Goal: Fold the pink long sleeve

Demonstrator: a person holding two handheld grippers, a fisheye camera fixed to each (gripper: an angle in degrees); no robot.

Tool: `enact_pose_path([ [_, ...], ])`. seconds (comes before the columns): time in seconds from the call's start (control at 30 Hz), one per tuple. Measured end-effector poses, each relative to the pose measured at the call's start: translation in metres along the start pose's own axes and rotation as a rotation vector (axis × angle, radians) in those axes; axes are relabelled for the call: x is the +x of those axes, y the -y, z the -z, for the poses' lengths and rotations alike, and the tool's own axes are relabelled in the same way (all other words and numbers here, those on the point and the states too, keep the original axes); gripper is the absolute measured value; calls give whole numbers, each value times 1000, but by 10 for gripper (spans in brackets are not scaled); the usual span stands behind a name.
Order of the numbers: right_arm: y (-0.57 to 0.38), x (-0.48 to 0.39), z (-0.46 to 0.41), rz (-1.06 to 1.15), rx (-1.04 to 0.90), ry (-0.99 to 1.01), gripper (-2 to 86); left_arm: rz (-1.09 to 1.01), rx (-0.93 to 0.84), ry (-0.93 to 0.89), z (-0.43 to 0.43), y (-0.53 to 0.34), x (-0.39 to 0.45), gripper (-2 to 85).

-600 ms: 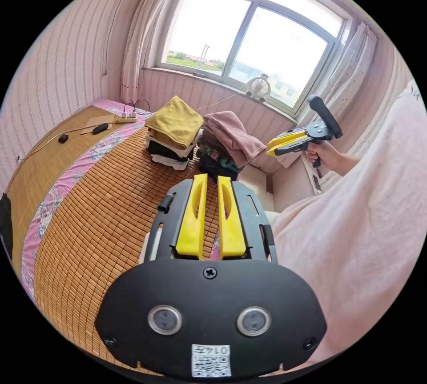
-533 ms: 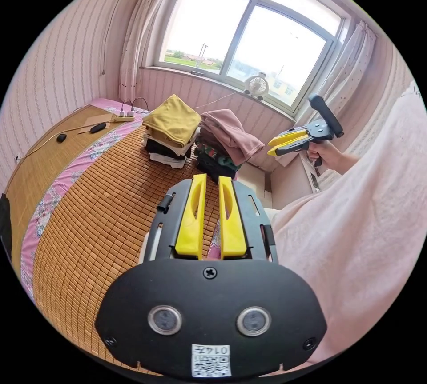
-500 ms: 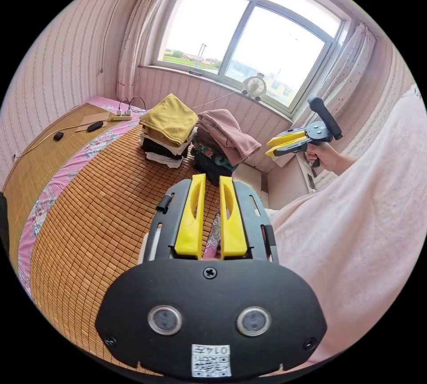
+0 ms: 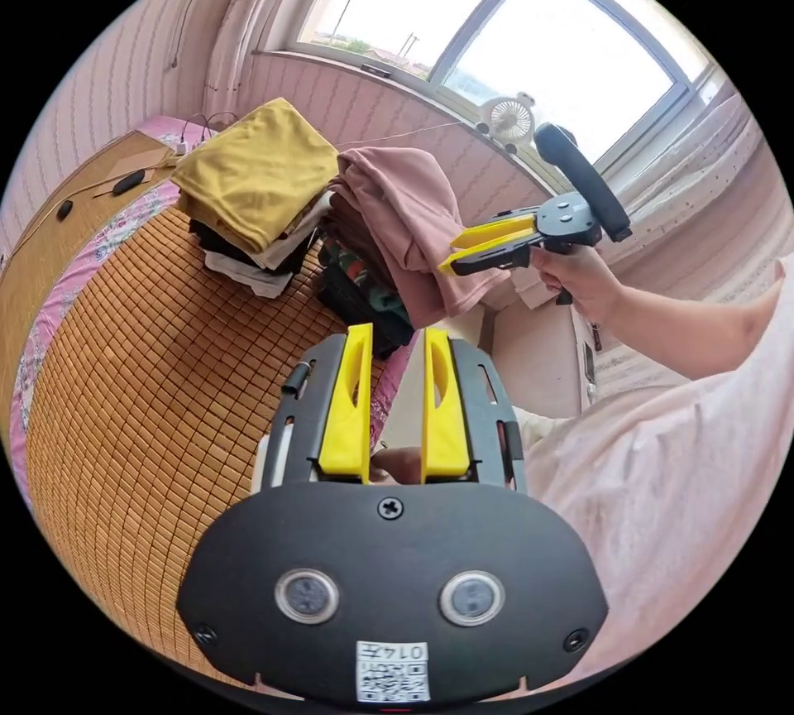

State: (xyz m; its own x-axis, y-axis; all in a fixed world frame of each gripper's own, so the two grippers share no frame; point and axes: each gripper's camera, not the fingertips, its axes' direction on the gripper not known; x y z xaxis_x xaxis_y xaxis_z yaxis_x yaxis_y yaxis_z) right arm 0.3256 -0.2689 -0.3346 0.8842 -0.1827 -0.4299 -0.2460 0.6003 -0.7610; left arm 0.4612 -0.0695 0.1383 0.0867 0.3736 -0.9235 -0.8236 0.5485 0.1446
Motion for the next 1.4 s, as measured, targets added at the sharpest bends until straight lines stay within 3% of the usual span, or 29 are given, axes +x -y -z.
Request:
enact_pose_path([
  [0.2,12,23,-40,145,-107,98,80,63,-72,18,-67,45,14,118],
  [0.37,-23,78,1,95,30,229,44,106,-94,6,-98,68,18,132],
  [0.5,-61,134,37,-15,139,254,35,91,-148,-74,-123,84,29,113],
  [0.67,-114,201,59,-152,250,320,31,6,-211,-72,-125,94,52,1],
  [0.87,-159,241,70,-284,386,380,30,112,-32,47,-64,69,36,38],
  [0.97,-173,246,64,-324,402,390,30,210,-108,-23,-80,64,19,98],
  [1.07,-182,252,59,-355,420,412,28,196,-146,-97,-92,66,28,57],
  [1.17,-186,256,65,-346,464,402,25,188,-151,-91,-68,63,32,2],
  [1.4,-185,247,117,-188,721,452,20,-16,211,-102,121,32,52,-10],
])
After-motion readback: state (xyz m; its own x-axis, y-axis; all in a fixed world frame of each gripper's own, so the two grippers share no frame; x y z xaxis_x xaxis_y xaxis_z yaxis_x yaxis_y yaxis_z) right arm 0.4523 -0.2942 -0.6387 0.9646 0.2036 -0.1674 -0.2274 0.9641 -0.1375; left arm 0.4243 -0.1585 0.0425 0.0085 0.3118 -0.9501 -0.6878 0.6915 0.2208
